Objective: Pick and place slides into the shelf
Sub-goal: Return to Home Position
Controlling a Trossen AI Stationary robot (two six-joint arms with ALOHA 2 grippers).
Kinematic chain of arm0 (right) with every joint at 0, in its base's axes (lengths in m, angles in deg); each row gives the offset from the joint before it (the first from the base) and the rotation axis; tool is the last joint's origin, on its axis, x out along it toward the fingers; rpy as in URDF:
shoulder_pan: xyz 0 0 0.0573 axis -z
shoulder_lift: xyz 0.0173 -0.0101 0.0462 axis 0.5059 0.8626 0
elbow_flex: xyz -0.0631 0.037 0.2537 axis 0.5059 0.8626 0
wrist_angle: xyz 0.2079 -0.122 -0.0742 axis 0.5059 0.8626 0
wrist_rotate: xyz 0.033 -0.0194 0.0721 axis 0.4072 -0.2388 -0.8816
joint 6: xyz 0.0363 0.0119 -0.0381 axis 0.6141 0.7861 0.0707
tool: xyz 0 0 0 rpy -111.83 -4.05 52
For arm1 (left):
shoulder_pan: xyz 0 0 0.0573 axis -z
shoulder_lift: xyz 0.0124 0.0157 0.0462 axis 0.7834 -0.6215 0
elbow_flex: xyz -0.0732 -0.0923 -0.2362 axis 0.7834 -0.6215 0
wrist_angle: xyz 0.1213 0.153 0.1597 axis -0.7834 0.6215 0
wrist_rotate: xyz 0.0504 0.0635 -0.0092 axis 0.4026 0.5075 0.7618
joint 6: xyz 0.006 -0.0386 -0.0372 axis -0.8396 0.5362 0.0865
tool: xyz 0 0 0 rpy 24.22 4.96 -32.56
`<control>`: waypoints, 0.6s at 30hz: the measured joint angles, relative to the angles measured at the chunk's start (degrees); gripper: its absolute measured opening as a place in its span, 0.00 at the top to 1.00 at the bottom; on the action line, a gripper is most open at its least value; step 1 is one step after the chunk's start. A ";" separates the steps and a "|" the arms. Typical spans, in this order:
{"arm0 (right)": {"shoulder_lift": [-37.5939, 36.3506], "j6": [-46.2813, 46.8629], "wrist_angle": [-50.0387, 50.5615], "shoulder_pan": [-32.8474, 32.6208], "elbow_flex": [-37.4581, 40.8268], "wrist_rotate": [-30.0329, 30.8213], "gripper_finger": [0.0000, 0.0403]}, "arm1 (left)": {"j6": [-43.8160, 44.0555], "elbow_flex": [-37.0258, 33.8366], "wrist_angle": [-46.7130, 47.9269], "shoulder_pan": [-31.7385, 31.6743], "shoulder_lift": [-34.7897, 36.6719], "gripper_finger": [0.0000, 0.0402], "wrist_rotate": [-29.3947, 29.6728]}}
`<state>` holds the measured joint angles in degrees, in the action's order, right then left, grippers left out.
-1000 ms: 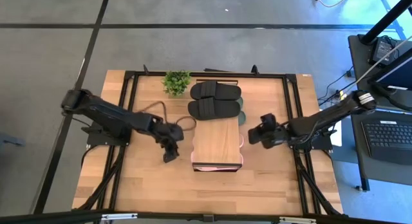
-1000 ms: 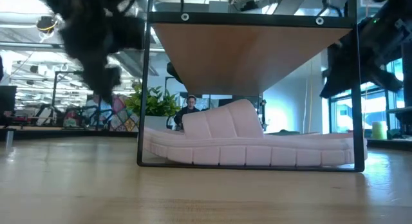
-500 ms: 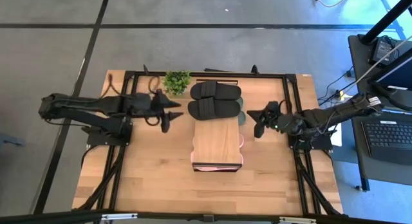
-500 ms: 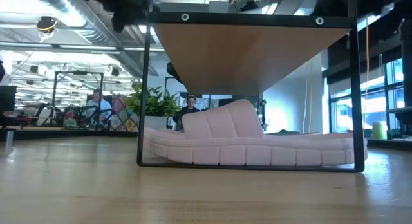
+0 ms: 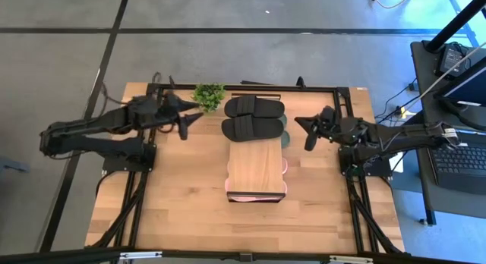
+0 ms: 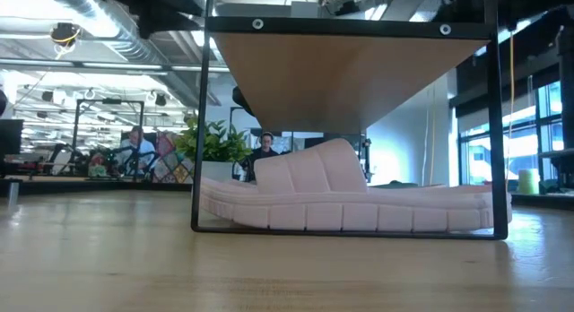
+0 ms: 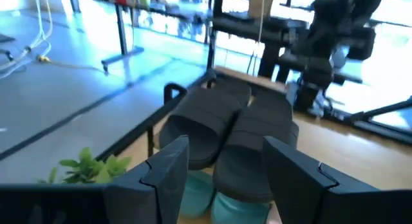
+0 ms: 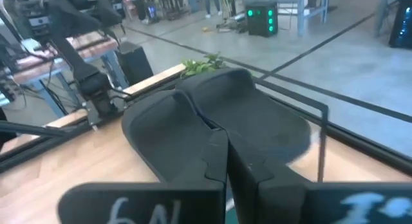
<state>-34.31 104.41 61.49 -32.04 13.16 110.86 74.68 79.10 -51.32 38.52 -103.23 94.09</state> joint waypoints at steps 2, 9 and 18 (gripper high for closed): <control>-2.93 0.17 -1.65 0.00 3.04 0.15 0.98 | 0.88 -2.36 -0.63 -0.27 4.12 0.53 0.81; -10.25 -1.93 -12.60 0.07 12.53 0.86 0.98 | 4.10 -15.45 -6.73 -0.30 17.40 0.53 1.34; -19.65 -4.88 -14.67 0.04 19.37 -0.72 0.98 | 3.09 -26.63 -10.91 -0.33 30.32 0.53 1.29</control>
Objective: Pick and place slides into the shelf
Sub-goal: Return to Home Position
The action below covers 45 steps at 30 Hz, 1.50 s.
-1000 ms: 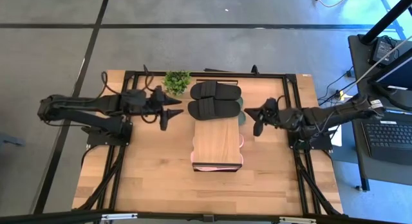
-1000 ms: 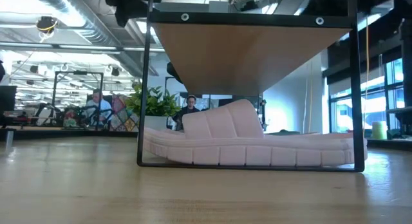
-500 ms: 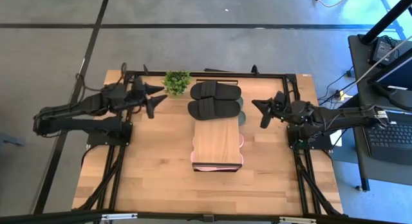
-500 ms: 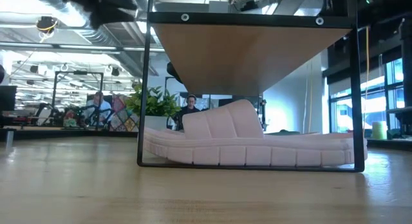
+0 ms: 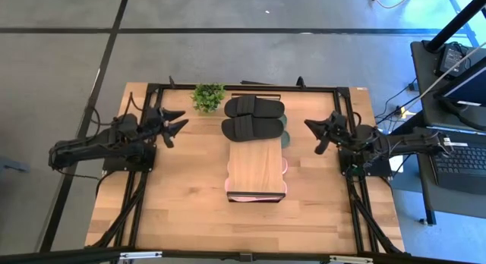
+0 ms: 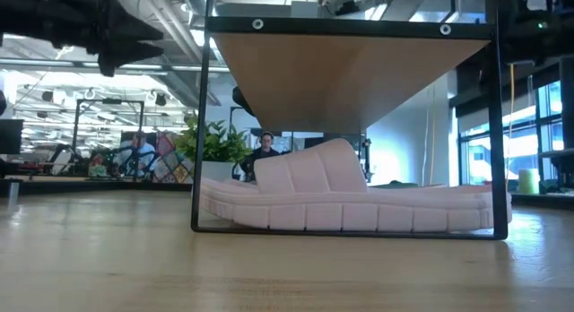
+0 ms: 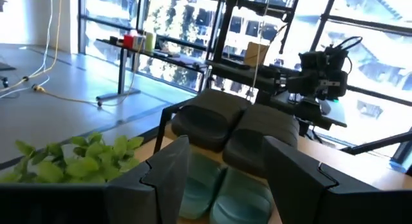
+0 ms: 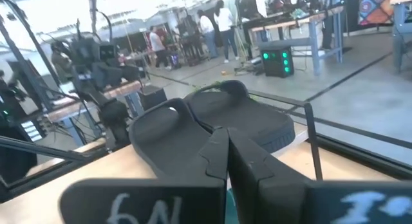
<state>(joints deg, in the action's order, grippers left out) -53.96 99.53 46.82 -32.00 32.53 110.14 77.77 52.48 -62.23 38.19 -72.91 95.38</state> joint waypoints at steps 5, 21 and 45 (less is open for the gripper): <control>-4.80 0.45 -3.87 0.00 5.29 0.00 0.98 | 1.39 -4.06 0.01 0.00 5.50 0.53 2.79; -12.15 -2.65 -4.92 0.11 10.02 0.19 0.98 | 2.68 -11.79 -0.86 0.00 9.29 0.53 8.53; -11.47 0.63 7.88 0.11 10.09 0.07 0.98 | -1.98 -11.81 -0.34 0.00 9.07 0.53 9.23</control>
